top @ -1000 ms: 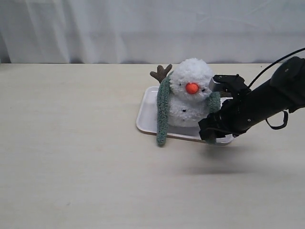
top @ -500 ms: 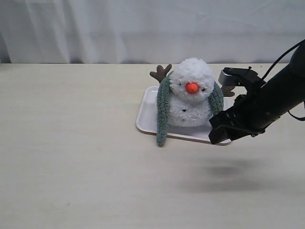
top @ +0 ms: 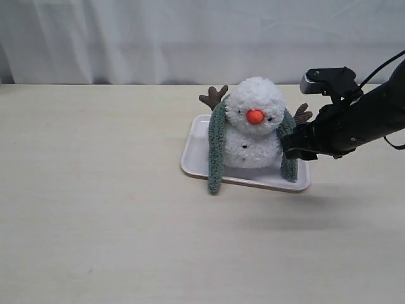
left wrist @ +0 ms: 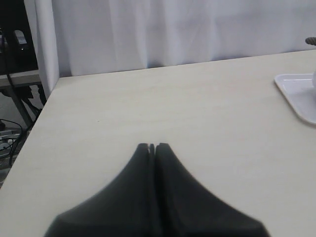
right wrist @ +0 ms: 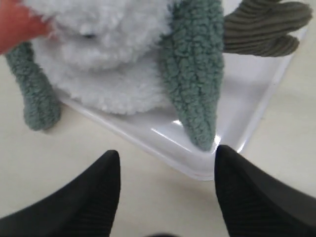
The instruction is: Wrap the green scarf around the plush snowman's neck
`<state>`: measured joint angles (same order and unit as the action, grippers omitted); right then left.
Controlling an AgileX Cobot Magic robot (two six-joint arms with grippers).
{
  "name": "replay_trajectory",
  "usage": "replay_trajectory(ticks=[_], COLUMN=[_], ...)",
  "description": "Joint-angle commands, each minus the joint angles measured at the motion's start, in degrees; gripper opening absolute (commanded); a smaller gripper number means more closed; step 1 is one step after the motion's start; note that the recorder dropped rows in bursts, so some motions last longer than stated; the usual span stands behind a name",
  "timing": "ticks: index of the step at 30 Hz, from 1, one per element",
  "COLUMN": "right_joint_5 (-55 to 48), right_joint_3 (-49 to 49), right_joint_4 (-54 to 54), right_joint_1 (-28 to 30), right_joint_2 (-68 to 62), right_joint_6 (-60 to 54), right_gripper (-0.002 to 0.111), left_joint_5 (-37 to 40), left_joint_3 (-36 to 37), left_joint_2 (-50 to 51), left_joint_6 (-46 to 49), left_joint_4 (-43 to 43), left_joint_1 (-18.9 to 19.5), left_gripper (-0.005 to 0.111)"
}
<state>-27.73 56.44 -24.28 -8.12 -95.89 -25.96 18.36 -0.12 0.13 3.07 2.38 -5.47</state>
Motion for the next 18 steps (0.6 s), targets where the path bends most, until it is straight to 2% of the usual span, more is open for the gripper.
replay_trajectory(ticks=[1,6,13,18], right_joint_5=[6.84,7.4,10.63,15.24], right_joint_3=[-2.48,-2.84,-2.84,-2.84], right_joint_4=[0.56,0.26,-10.9,-11.41], right_joint_1=[-0.06,-0.06,-1.34,-3.39], right_joint_2=[-1.78,-3.14,-6.76,-8.66], right_joint_6=[-1.08,-3.24,-18.16,-18.83], right_gripper=[0.054,0.054,0.054,0.052], left_joint_5=[-0.7,-0.7,-0.7,-0.7], left_joint_3=[0.12,0.12,0.12,0.12], left_joint_2=[-0.13,-0.13,-0.13,-0.13], left_joint_6=[-0.16,-0.16,-0.16,-0.16], left_joint_4=[-0.09,-0.09,-0.09,-0.09], left_joint_1=[0.07,0.07,0.07,0.07], left_gripper=[0.0,0.0,0.0,0.0])
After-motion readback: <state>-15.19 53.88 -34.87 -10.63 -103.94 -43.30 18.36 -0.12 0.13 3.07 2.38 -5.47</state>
